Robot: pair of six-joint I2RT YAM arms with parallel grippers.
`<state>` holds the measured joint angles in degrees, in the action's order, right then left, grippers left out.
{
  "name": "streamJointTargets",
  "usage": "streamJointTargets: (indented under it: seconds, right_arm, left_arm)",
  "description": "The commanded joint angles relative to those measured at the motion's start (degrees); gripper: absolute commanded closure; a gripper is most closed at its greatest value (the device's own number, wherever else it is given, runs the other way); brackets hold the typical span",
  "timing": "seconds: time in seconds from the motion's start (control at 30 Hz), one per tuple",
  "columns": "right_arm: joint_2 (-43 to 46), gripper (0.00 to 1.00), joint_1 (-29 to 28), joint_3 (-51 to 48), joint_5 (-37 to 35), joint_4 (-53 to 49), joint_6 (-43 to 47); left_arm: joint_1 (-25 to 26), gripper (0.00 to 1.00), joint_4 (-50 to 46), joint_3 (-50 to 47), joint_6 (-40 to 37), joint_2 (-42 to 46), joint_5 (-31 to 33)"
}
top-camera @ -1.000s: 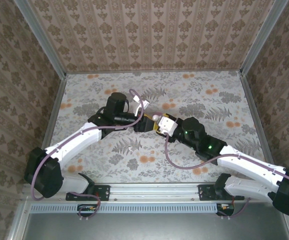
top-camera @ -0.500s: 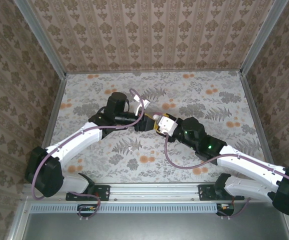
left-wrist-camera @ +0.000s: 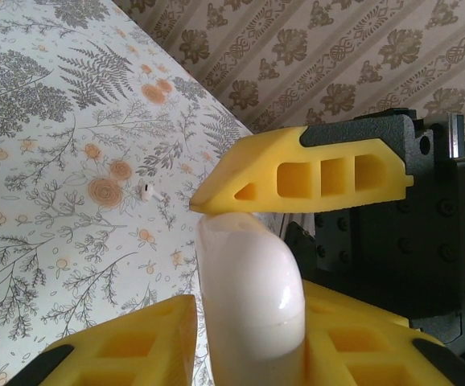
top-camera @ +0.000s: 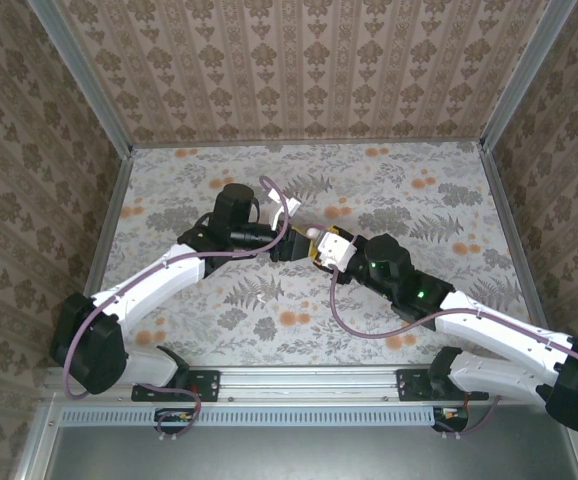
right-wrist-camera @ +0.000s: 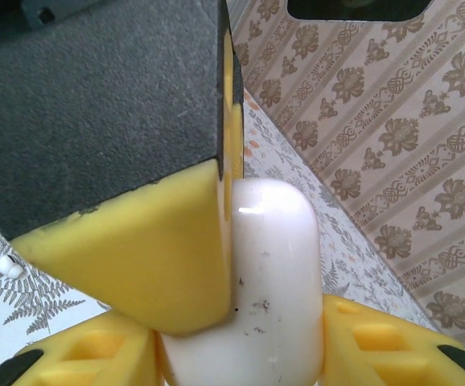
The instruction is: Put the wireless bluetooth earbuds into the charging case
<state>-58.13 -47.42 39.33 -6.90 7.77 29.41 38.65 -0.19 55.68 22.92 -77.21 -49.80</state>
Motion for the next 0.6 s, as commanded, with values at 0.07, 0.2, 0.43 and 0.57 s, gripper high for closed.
streamJointTargets:
  seconds: [0.07, 0.2, 0.43, 0.57]
  right_arm:
    - [2.03, 0.59, -0.26, 0.66, 0.66, 3.92, -0.06]
    - [2.05, 0.58, -0.31, 0.75, 1.14, 4.03, -0.10]
    - [3.49, 0.49, -0.30, 0.65, 1.34, 3.39, -2.06]
    - [5.93, 0.35, 0.66, 1.71, 3.30, -0.30, -8.24]
  left_arm:
    - [0.08, 0.65, 0.19, 1.74, 0.26, -1.01, 0.23]
    - [0.09, 0.70, 0.19, 1.81, 0.20, -1.01, 0.25]
    - [0.02, 0.77, 0.53, 1.89, -1.43, 0.48, 1.34]
    - [-0.98, 0.77, 3.30, 0.03, -3.60, 4.18, 4.11]
